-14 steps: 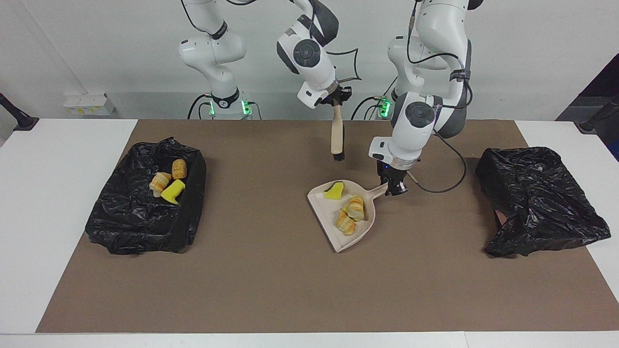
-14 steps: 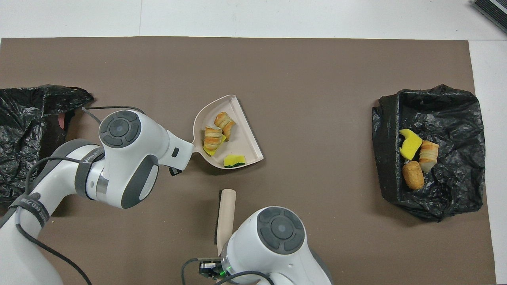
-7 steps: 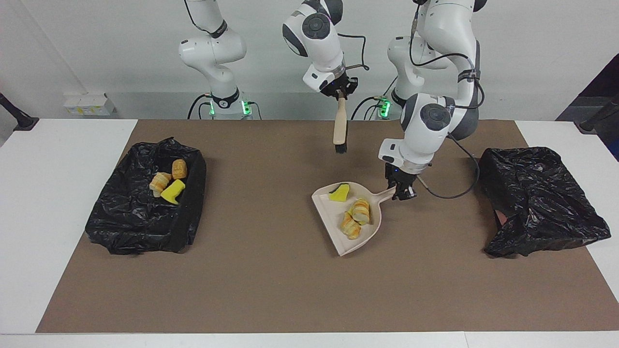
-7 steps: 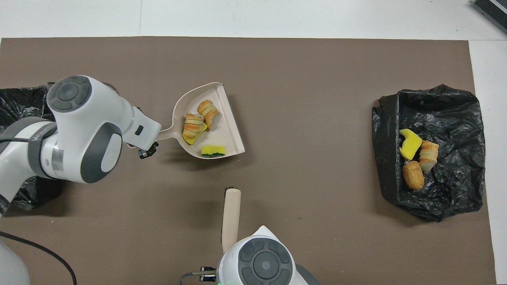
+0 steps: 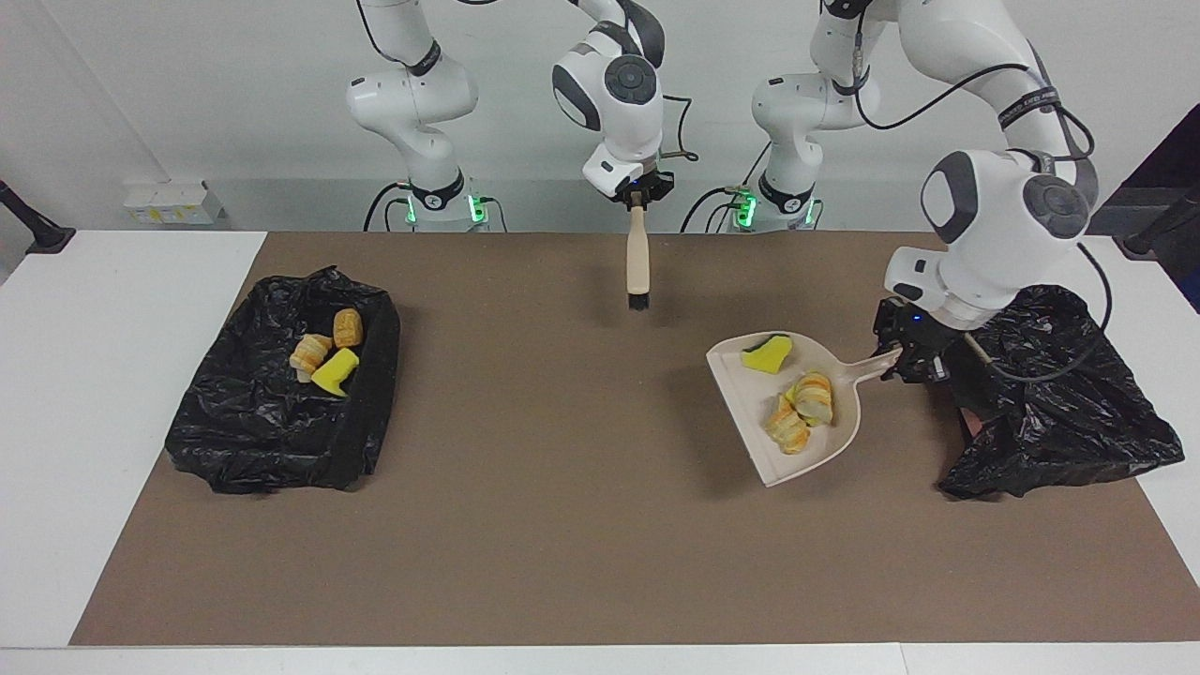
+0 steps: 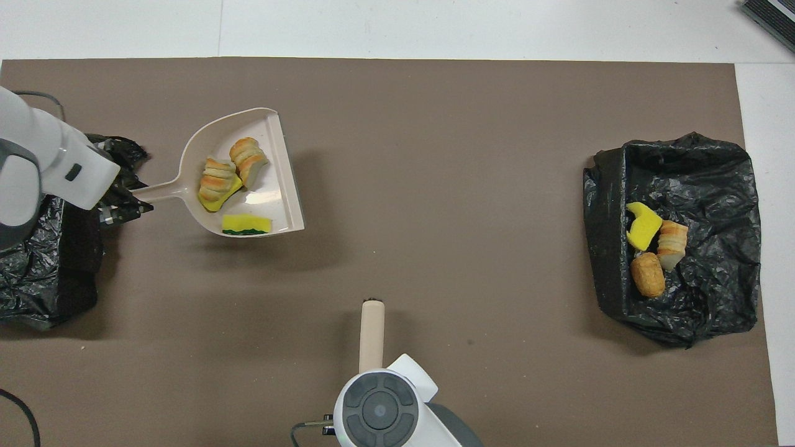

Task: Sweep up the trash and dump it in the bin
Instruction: 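Tip the dustpan into the bag with the left gripper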

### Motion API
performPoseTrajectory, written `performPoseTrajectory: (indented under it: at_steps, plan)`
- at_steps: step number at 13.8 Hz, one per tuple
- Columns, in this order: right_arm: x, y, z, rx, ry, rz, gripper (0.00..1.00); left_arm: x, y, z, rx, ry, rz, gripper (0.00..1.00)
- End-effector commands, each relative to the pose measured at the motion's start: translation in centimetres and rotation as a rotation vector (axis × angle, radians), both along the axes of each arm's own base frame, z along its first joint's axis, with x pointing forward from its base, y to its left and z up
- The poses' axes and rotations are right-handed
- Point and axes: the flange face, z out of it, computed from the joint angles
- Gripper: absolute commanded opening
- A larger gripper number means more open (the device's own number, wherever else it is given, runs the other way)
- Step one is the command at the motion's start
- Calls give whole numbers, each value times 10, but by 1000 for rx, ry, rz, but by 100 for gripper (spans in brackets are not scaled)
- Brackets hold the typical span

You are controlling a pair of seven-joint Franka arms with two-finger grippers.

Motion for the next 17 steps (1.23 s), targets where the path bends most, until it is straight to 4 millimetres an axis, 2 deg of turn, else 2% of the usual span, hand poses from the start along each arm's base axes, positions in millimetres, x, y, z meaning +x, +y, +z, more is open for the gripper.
performPoseTrajectory:
  at_steps: [1, 4, 8, 9, 11, 12, 13, 15, 17]
  plan:
    - [12, 12, -32, -33, -33, 21, 0, 3, 42, 14, -28, 4, -32, 0]
    - [32, 18, -51, -48, -38, 58, 0, -7, 115, 22, -43, 19, -97, 0]
    - [39, 16, -54, -54, -64, 79, 0, -26, 196, 34, -44, 26, -112, 0]
    - [41, 16, -53, -52, -64, 76, 0, -33, 227, 35, -22, 25, -120, 0]
    - [46, 14, -58, -51, -55, 74, 0, -45, 271, 43, 5, 16, -137, 0]
    - [46, 15, -64, -58, -46, 84, 0, -53, 289, 44, 22, 23, -135, 0]
    - [45, 17, -76, -66, -27, 89, 0, -54, 299, 49, 48, 16, -154, 0]
    - [55, 23, -67, -76, -3, 94, 0, -58, 322, 52, 112, 16, -156, 0]
    - [61, 22, -67, -74, 3, 90, 0, -62, 347, 56, 174, -24, -129, 0]
